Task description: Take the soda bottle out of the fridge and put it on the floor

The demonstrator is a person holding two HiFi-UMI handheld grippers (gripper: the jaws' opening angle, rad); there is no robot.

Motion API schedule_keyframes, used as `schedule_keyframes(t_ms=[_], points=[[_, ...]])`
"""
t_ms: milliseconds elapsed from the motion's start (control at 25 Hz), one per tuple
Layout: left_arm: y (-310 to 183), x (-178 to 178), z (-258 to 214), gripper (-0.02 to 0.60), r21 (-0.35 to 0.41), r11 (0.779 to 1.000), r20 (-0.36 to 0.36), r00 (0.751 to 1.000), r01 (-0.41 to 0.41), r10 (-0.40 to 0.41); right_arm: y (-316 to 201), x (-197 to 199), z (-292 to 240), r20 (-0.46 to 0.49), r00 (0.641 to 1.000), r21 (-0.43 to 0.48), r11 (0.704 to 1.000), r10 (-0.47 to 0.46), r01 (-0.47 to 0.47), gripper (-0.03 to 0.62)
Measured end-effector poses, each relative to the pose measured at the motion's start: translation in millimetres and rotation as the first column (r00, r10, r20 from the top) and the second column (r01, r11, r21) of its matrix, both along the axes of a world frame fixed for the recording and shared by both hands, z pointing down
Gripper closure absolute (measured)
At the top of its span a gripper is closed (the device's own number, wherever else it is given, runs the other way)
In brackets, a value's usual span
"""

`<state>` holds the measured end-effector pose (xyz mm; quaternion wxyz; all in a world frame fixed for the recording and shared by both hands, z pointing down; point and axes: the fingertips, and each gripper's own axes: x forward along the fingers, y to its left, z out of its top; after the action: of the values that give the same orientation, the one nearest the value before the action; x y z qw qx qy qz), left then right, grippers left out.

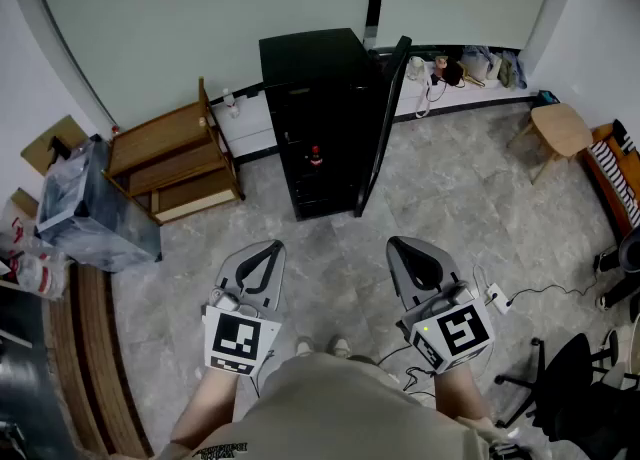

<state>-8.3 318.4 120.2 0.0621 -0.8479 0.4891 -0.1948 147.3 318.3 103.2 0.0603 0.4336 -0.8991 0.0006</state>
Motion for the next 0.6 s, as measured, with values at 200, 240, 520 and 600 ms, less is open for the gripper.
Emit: schedule_keyframes(t_ms=[200,240,520,600], points=[[10.1,22.3,2.2,0.575,-0.018,0.999,-0.004,1.0,-0.027,0.027,9.9,18.4,4.3,-0.013,1.0,-0.025,1.0,0.016,-0.016,0.599],[10.7,24.9,1.5,0.575,-0.018,0.999,-0.002,1.0,-0.031,0.031,9.7,20.4,2.8,-0.01,1.0,-0.021,1.0,0.02,-0.02,0.599],[9.5,41.5,4.2,0.575,-0.015,0.999,0.004,0.999,-0.04,0.04,9.5,37.5,9.1,-0.015,0.999,-0.023,0.999,0.034,-0.034,0.599],[11.1,46.7,6.5,0.575,-0.023,0.999,0.004,0.999,-0.041,0.041,11.6,42.4,13.0,-0.019,0.999,-0.036,0.999,0.029,-0.03,0.599]])
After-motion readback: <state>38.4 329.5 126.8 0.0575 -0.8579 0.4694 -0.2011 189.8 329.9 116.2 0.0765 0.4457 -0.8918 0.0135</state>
